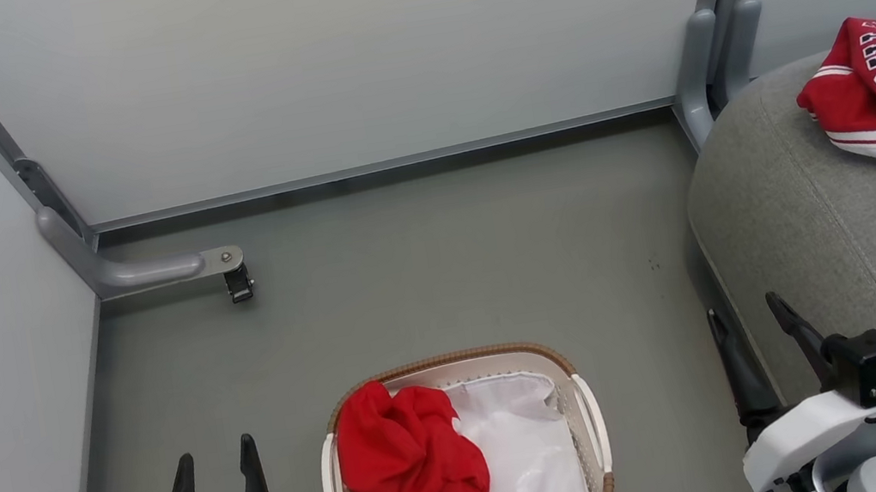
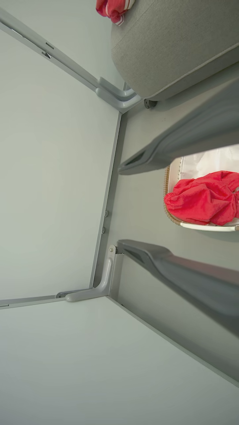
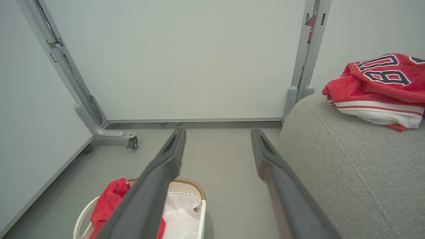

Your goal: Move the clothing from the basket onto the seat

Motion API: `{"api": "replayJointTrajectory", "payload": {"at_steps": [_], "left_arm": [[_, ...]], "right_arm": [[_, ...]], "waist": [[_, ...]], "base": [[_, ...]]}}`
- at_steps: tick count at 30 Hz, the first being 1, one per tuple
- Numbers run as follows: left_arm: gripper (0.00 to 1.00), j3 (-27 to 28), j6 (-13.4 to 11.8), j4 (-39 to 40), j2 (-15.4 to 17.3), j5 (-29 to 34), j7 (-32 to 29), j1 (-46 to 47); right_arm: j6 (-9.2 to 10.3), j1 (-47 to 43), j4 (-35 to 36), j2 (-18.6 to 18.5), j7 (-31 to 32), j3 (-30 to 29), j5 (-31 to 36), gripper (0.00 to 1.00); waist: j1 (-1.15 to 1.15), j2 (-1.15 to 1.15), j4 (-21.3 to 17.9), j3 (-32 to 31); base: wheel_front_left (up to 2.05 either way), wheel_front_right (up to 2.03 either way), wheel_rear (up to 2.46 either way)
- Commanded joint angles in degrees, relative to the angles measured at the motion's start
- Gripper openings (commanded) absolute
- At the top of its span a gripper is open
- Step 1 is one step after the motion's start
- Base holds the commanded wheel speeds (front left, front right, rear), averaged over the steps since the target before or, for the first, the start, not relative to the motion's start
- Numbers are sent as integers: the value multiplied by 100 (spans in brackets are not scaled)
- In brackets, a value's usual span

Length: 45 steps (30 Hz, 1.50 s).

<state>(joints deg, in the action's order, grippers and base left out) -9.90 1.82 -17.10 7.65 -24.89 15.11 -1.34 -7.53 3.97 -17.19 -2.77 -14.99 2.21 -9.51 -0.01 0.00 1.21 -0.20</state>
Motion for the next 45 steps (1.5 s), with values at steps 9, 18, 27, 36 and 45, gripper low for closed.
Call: {"api": "replayJointTrajectory", "payload": {"at_steps": [9,18,27,36,45], "left_arm": [[100,100,138,-98,-120,171,6,-11],[100,148,223,-155,-191,262,6,48],[100,167,269,-159,-217,342,7,144],[100,-269,371,-278,-155,745,-99,885],[100,-1232,508,-1287,-188,1362,-722,2519]], "right_arm": [[8,-49,-40,-22,-30,29,12,100],[8,-6,-29,-22,-30,63,-5,100],[8,115,15,-22,-30,44,-13,100],[8,492,272,-23,-30,-206,156,100],[8,1244,753,-21,-29,-295,309,100]], "waist": [[1,0,38,3],[1,0,59,41],[1,0,20,159],[1,0,-62,850],[1,0,-406,2393]], "base": [[0,0,0],[0,0,0],[0,0,0],[0,0,0],[0,0,0]]}}
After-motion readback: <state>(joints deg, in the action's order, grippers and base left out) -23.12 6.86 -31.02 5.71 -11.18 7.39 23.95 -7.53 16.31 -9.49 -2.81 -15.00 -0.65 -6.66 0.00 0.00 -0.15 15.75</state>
